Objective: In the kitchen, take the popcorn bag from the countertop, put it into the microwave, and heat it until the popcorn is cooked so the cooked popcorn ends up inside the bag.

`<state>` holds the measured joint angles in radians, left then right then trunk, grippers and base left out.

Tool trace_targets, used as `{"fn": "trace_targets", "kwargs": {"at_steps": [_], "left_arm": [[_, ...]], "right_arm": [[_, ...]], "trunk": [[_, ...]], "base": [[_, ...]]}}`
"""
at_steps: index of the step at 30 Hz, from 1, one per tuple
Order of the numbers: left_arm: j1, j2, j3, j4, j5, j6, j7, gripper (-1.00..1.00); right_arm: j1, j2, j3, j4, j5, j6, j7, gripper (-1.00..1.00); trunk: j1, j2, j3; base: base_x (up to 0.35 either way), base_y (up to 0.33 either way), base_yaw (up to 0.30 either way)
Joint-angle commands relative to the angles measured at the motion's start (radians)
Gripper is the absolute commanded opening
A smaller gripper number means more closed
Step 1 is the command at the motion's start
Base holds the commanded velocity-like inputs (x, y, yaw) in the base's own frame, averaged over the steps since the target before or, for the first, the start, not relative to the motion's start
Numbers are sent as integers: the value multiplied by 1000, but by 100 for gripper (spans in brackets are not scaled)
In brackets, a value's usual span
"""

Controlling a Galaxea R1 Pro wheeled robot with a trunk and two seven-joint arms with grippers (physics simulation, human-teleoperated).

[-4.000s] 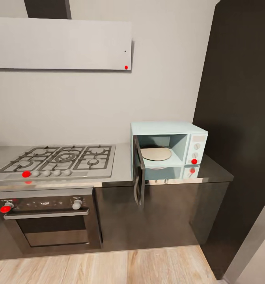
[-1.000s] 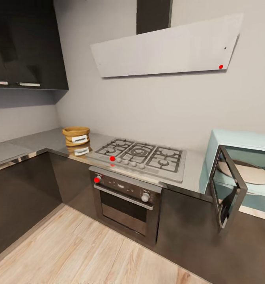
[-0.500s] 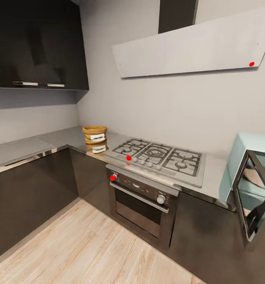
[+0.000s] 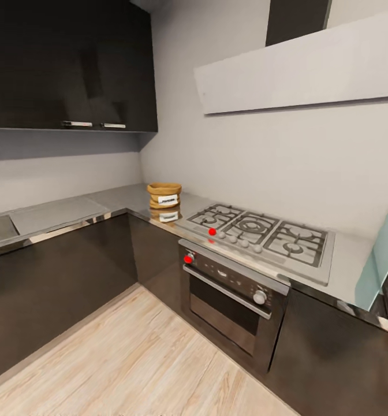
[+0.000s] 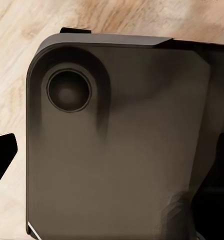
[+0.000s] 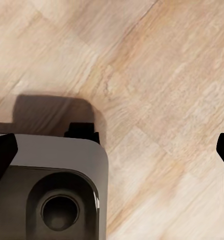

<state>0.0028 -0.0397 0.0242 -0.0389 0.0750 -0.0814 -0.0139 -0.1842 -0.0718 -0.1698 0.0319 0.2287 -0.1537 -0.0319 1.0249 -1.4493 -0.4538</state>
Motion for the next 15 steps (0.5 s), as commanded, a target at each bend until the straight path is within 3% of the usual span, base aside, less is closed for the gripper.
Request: {"fn": "trace_targets", "kwargs": {"at_steps": [1,15], "left_arm": [[0,0,2,-1,8,-1,-1,100],[0,0,2,-1,8,-1,-1,100]], "right_arm": [[-1,0,-8,3,11,-6,-3,100],[-1,1,-8,3,11,-6,-3,100]], "trunk": [[0,0,-1],[0,0,-1]], "base": [[0,0,270],[0,0,269]]}}
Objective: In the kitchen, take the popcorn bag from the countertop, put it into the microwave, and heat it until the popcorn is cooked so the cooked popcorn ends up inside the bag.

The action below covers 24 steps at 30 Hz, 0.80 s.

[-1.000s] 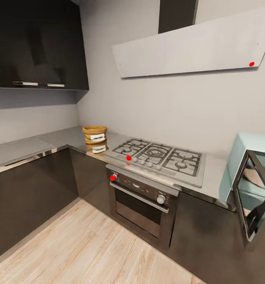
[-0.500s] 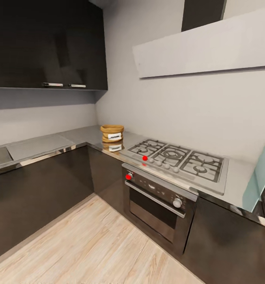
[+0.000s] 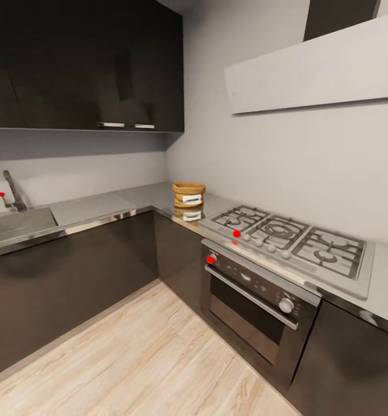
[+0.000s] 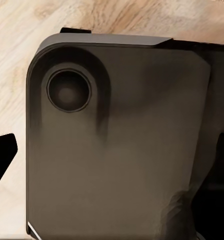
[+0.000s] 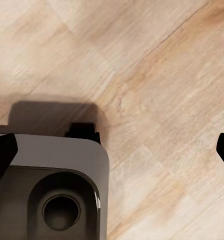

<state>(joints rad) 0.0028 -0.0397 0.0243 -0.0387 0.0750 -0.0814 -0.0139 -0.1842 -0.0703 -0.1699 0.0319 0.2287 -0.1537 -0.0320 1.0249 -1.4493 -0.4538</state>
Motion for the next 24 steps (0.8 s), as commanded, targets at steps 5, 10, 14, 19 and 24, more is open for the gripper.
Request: {"fn": "trace_targets", "kwargs": {"at_steps": [5,10,14,19,24], "left_arm": [[0,0,2,-1,8,-1,-1,100],[0,0,2,-1,8,-1,-1,100],[0,-1,2,-1,8,-1,-1,100],[0,0,1,-1,8,-1,-1,100],[0,0,1,-1,8,-1,-1,100]], "right_arm": [[-1,0,-8,3,11,-6,-3,100],[-1,1,-8,3,11,-6,-3,100],[-1,1,-8,3,11,-6,-3,100],[-1,-1,-8,3,11,-7,-1,100],[-1,-6,-8,2,11,-10,1,100]], "trunk": [[0,0,-1],[0,0,-1],[0,0,-1],[0,0,-1],[0,0,-1]], "base": [[0,0,269],[0,0,270],[0,0,269],[0,0,194],[0,0,19]]}}
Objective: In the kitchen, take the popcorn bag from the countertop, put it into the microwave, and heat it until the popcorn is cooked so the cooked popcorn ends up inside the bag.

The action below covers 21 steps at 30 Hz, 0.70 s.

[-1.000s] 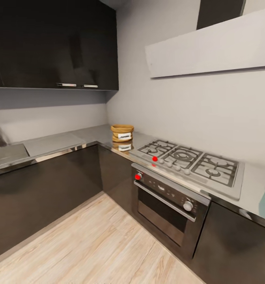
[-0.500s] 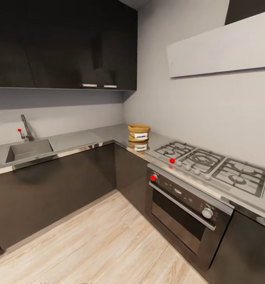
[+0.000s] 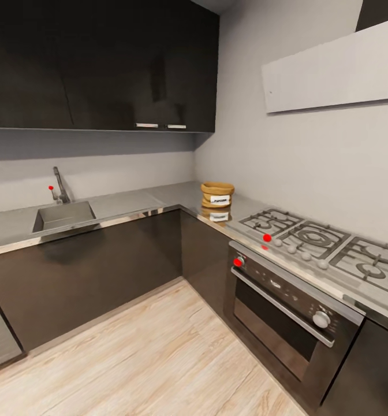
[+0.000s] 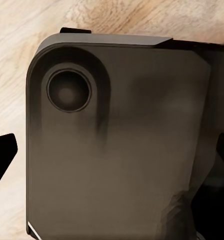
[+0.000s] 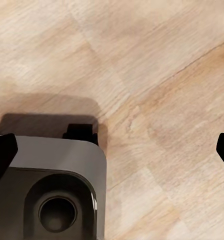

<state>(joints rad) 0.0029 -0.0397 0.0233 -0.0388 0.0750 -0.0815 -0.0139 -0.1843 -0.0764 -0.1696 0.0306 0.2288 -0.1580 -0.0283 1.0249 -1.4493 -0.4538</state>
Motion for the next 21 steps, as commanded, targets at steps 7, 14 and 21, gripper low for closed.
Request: {"fn": "trace_targets", "kwargs": {"at_steps": [7,14,21], "left_arm": [[1,3,0,-1,7,4,-11,100],[0,7,-3,0,12,21,-109,100],[0,6,-3,0,12,25,-104,100]], "right_arm": [[-1,-3,-8,3,11,-6,-2,100],[-1,-6,-8,3,11,-4,-4,100],[-1,-6,-7,3,11,-3,-5,100]], "trunk": [[0,0,-1],[0,0,-1],[0,0,-1]], "base": [[47,12,0],[287,133,0],[305,147,0]]}}
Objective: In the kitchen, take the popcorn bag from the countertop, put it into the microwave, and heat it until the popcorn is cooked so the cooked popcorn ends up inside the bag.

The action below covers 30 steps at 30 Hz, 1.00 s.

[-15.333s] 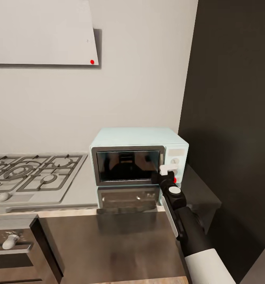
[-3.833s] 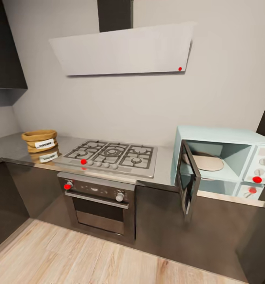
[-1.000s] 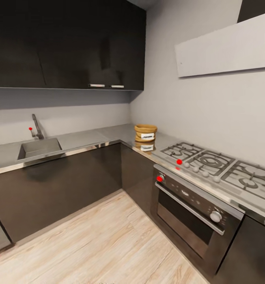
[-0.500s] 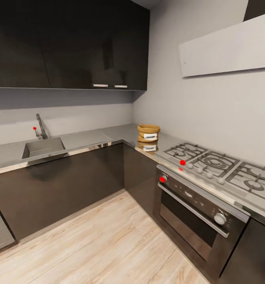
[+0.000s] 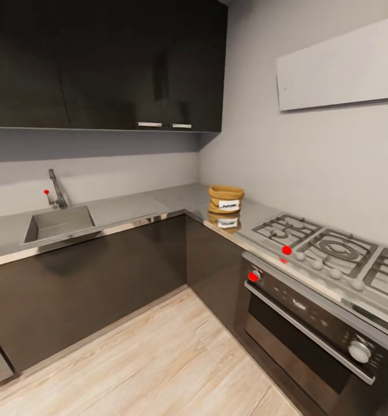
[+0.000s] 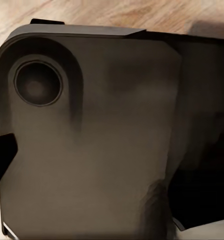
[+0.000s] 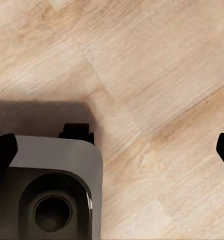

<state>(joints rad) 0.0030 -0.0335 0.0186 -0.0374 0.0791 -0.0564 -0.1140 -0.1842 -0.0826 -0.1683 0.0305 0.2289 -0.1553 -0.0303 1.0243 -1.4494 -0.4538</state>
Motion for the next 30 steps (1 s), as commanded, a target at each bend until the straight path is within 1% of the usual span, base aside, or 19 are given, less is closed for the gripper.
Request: {"fn": "trace_targets", "kwargs": {"at_steps": [1,8,10,11,13,15,18,19,30], "left_arm": [[0,0,1,-1,8,0,-3,100],[0,0,1,-1,10,0,8,100],[0,-1,2,-1,22,0,64,100],[0,-3,1,0,28,0,129,100],[0,-6,2,-1,32,0,230,100],[0,-4,2,-1,33,0,271,100],[0,-6,3,-1,33,0,286,100],[0,-6,3,-1,33,0,288,100],[0,-5,4,-1,30,-3,286,100]], "right_arm": [[-1,-1,-8,3,10,-6,-3,100],[-1,0,-8,3,11,-7,-3,100],[-1,-1,-8,3,11,-7,-3,100],[-1,-1,-8,3,11,-7,-3,100],[-1,2,-8,3,10,-7,-3,100],[-1,5,-8,4,7,-7,-4,100],[2,12,-9,5,5,-6,-3,100],[18,15,-12,5,2,-9,-1,100],[25,15,-16,5,3,-6,0,100]], "trunk": [[1,0,-1],[1,0,-1],[1,0,-1],[1,0,-1],[1,0,-1],[1,0,-1],[1,0,-1],[1,0,-1],[1,0,-1]], "base": [[306,147,0],[314,120,0],[318,107,0],[318,107,0],[318,107,0],[318,108,0],[318,108,0],[318,108,0],[318,111,0]]}}
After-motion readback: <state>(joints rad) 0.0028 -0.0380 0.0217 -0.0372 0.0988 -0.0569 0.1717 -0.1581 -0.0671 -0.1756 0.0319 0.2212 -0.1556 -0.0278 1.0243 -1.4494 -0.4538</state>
